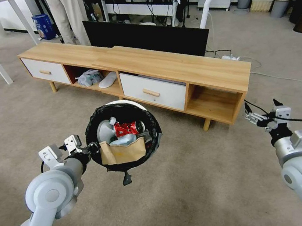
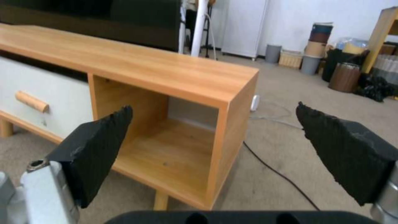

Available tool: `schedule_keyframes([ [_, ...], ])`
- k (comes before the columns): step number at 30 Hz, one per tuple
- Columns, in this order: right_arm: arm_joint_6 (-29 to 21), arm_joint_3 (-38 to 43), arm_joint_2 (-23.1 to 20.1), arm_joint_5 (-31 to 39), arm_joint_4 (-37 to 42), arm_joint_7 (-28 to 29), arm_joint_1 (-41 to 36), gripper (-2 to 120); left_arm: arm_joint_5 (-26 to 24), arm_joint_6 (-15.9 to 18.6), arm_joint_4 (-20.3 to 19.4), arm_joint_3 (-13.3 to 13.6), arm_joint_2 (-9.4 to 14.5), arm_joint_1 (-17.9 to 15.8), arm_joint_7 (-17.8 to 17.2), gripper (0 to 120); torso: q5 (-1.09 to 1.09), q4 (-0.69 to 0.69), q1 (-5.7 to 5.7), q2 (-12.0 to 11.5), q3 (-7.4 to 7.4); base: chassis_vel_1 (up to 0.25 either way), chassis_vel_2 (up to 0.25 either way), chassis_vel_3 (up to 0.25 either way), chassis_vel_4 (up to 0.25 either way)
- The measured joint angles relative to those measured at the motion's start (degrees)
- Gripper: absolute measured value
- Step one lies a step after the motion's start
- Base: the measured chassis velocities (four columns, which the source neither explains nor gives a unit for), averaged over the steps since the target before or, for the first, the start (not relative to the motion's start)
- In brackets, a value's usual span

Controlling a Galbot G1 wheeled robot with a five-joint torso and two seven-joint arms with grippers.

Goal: Pick up the trash bin and place the garbage on the floor into it.

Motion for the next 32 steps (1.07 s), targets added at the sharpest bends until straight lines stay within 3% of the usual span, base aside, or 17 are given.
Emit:
schedule_keyframes([
  [10,1.41,-0.72,3.24,-2.03,-1.79,-0.62,0.59,100,0.48,0.0,0.66,0.58,-0.21,-0.05,0.09,1,-0.01,0.0,0.0,0.0,0.01,0.0,0.0,0.0,0.0],
  [32,1.79,0.64,4.49,-1.97,-1.89,-0.56,0.91,100,0.6,-0.01,1.17,0.62,-0.2,-0.61,0.67,1,0.0,0.0,0.0,0.0,0.01,0.0,0.0,0.0,0.0],
])
